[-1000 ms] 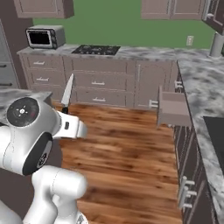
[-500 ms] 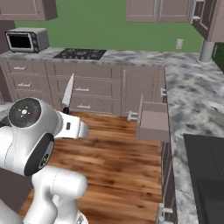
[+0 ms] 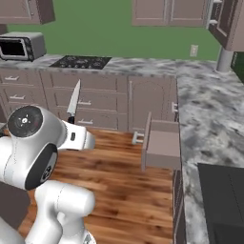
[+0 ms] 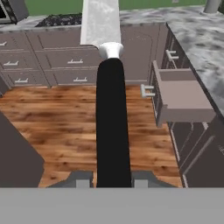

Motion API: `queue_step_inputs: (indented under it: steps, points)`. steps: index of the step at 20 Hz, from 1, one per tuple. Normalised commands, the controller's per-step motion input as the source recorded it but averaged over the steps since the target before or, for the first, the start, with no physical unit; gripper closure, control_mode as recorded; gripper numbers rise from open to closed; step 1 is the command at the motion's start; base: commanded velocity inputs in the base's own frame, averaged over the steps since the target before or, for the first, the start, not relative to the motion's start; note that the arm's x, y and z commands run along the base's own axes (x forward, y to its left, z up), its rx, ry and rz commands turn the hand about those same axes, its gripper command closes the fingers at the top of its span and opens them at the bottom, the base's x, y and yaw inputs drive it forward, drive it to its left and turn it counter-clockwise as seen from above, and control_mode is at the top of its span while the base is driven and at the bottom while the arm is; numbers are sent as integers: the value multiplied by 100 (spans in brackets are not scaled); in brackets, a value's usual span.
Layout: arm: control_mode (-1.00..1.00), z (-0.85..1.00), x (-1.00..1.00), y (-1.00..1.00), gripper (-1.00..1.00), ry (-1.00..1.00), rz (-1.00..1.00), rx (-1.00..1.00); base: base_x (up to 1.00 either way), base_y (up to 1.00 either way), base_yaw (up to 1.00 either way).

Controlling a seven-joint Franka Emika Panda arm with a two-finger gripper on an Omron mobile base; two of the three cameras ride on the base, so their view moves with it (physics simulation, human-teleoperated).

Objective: Pick up the metallic utensils from the counter and place them in the open drawer. Make sure not to pick up any wooden utensils.

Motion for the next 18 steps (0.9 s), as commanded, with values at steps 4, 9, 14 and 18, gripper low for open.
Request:
queue_step_inputs:
  steps: [4, 9, 14, 18]
  points:
    - [100, 0, 0, 0, 100, 0, 0, 0, 32, -35, 0]
    - [100, 0, 0, 0, 100, 0, 0, 0, 89, -32, 0]
    - [100, 0, 0, 0, 100, 0, 0, 0, 39, -58, 0]
    - [100, 0, 0, 0, 100, 0, 0, 0, 7, -51, 0]
